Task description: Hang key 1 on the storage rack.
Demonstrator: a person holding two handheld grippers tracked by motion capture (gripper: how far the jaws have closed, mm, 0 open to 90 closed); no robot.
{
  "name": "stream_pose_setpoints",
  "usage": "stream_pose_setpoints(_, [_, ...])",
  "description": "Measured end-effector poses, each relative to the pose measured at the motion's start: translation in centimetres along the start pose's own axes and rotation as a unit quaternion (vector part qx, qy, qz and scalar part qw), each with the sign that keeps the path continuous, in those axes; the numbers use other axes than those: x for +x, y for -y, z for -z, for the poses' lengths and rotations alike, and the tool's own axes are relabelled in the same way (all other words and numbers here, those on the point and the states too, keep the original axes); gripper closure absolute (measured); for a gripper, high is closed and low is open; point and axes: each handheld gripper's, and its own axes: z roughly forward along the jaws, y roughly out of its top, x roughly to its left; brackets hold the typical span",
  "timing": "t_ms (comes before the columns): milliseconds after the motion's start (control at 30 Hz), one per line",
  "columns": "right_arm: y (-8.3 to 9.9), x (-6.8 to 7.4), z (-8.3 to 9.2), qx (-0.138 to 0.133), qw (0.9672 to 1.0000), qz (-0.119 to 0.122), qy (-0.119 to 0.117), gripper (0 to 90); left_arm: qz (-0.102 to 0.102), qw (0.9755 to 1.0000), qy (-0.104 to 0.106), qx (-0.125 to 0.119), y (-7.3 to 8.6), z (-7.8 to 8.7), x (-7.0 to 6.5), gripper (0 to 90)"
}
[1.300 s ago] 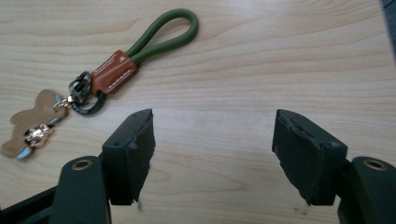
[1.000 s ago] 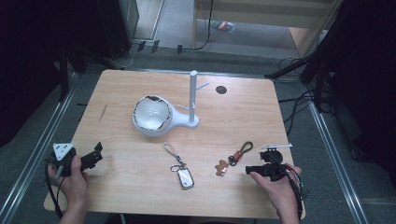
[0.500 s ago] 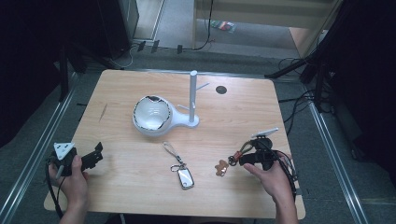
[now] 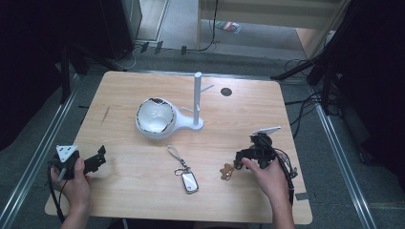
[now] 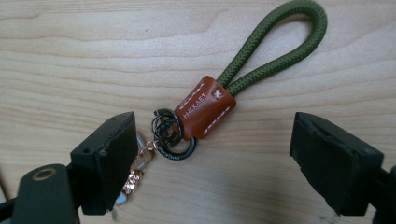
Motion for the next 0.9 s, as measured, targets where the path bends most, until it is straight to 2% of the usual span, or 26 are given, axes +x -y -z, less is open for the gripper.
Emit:
stream_pose_setpoints(167, [-0.2,0.2,-0.9,0.017,0.9994,-0.030,0.002,35.6,-0.001,1.0000,0.001,0.002,0.0,0.0,0.0,0.0])
stream_pose_setpoints(367, [-0.4,0.6,-1.2,0.015,0.9992,-0.036,0.003,40.2,-0.003,1.0000,0.003,0.003,0.0,-0.1,-0.1,0.0])
stream_pose_setpoints(567, [-0.8,0.3,-1.1,0.009,0.9982,-0.060,-0.005,43.5,-0.003,1.0000,0.004,0.004,0.0,0.0,-0.1,0.0])
stream_pose_setpoints(733, [-1.5,0.6,-0.7,0.001,0.9978,-0.066,0.010,45.0,-0.002,1.0000,0.005,0.003,0.0,-0.1,-0.1,0.0])
stream_pose_setpoints(800, [-1.7,1.0,-0.8,0.007,0.9979,-0.062,0.016,46.0,-0.002,1.0000,0.006,0.002,0.0,0.0,0.0,0.0])
stream_pose_setpoints(867, [-1.7,1.4,-1.2,0.017,0.9977,-0.056,0.035,47.9,0.000,1.0000,0.007,0.000,0.0,0.0,0.0,0.0])
stream_pose_setpoints(900, [-1.7,1.4,-1.2,0.017,0.9977,-0.056,0.035,47.9,0.000,1.0000,0.007,0.000,0.0,0.0,0.0,0.0])
